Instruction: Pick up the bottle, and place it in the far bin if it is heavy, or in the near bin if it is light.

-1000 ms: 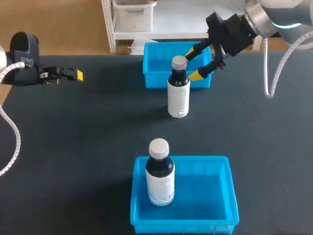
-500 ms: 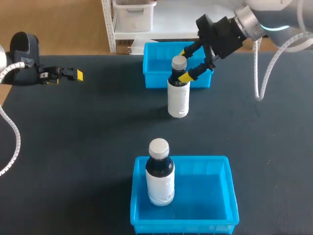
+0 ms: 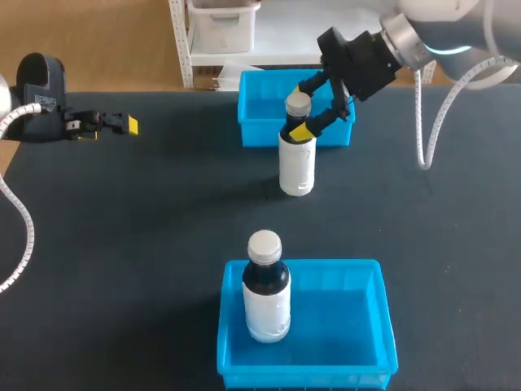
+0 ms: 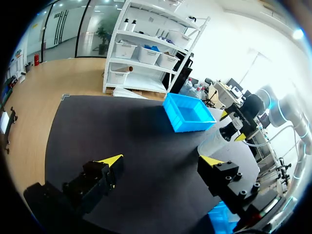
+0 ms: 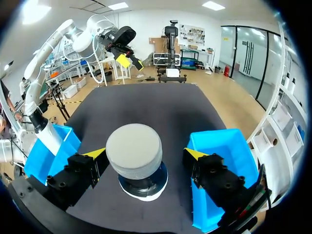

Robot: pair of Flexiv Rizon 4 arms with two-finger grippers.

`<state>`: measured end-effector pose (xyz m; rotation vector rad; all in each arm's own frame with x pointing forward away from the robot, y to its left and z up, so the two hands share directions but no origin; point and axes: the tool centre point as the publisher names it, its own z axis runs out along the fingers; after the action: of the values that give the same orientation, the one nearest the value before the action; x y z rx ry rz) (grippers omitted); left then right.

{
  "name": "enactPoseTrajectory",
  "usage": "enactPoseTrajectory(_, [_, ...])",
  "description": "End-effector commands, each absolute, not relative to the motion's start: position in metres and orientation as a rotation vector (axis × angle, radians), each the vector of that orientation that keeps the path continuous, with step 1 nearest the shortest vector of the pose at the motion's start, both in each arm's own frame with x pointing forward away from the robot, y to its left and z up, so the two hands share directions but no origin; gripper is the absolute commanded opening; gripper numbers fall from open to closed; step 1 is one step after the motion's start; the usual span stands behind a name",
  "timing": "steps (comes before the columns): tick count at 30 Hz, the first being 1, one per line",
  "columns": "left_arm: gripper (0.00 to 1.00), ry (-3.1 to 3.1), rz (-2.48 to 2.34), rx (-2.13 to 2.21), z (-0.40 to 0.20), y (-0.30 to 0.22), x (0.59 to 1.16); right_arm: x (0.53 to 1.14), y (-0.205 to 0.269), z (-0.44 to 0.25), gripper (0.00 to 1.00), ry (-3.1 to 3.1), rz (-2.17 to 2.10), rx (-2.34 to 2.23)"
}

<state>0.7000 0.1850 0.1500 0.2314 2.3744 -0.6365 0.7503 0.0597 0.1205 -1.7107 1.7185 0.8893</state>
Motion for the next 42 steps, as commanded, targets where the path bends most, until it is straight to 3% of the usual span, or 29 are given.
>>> enactPoseTrajectory(1, [1.00,2.374,-0.636,0.231,0.150,0.185,0.700,0.749,0.060,0.121,1.00,1.719,0.889,-1.710])
enactPoseTrajectory(13, [1.00,2.374,-0.636,0.231,0.150,0.185,0.700,0.745,0.061,0.120,1.00,1.716,0.897,-1.706])
enactPoseTrajectory(17, [1.00,2.374,-0.636,0.231,0.150,0.185,0.700,0.744,0.061,0.119,0.76,1.715,0.898,-1.706])
enactPoseTrajectory(21, [1.00,2.374,-0.636,0.231,0.150,0.185,0.700,0.743,0.061,0.118,0.66,1.714,0.901,-1.707])
enactPoseTrajectory(24, [1.00,2.374,-0.636,0.231,0.150,0.185,0.700,0.742,0.062,0.118,0.49,1.712,0.904,-1.710])
enactPoseTrajectory(31, [1.00,2.374,-0.636,0.231,0.150,0.185,0.700,0.740,0.062,0.119,0.37,1.705,0.904,-1.714])
enactPoseTrajectory(33, [1.00,2.374,-0.636,0.231,0.150,0.185,0.700,0.740,0.062,0.120,0.29,1.703,0.902,-1.714])
enactPoseTrajectory(36, [1.00,2.374,-0.636,0.231,0.150,0.185,0.700,0.738,0.061,0.124,0.08,1.698,0.895,-1.713])
enactPoseTrajectory(38, [1.00,2.374,-0.636,0.231,0.150,0.185,0.700,0.736,0.059,0.128,0.00,1.691,0.888,-1.710])
enactPoseTrajectory(42, [1.00,2.374,-0.636,0.231,0.150,0.185,0.700,0.731,0.053,0.144,0.00,1.670,0.858,-1.707])
